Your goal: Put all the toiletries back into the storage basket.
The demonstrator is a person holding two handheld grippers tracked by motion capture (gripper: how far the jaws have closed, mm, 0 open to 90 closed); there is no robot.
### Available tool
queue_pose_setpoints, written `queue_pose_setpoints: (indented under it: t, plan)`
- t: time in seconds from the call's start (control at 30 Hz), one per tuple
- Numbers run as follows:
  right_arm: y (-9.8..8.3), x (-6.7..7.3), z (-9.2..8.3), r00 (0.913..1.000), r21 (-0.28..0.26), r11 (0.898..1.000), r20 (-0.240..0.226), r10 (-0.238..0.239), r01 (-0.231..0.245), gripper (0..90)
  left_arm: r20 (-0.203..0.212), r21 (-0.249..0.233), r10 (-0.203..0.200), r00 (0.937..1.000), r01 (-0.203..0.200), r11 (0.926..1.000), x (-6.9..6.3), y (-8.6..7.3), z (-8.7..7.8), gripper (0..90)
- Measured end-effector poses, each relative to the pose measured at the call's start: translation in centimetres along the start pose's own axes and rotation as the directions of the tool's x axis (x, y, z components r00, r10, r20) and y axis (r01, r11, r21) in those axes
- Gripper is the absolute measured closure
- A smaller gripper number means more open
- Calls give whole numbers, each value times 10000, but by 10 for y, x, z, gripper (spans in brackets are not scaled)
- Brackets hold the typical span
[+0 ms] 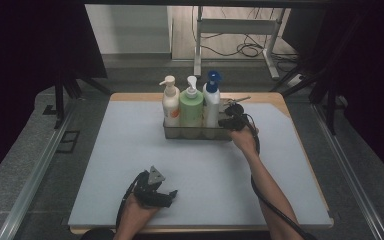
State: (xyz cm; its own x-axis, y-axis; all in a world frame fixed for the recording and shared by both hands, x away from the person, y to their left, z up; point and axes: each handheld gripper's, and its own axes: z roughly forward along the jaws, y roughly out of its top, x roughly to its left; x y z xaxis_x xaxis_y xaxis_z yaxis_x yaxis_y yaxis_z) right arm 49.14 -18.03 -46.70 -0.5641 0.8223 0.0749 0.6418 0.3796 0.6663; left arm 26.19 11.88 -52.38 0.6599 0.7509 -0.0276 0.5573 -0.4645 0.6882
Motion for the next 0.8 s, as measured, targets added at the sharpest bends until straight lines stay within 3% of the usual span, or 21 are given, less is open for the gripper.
queue_pose_setpoints:
  t: [0.3, 0.8]
  plan:
    - [-2, 1, -1, 9999, 32, 10000, -109, 89, -89, 880, -5, 0, 11, 10000, -11, 10000, 0, 0, 0, 123]
    - [-4, 5, -6, 9994, 48, 9998, -291, -213, 215, 880, -4, 1, 11, 10000, -11, 10000, 0, 0, 0, 123]
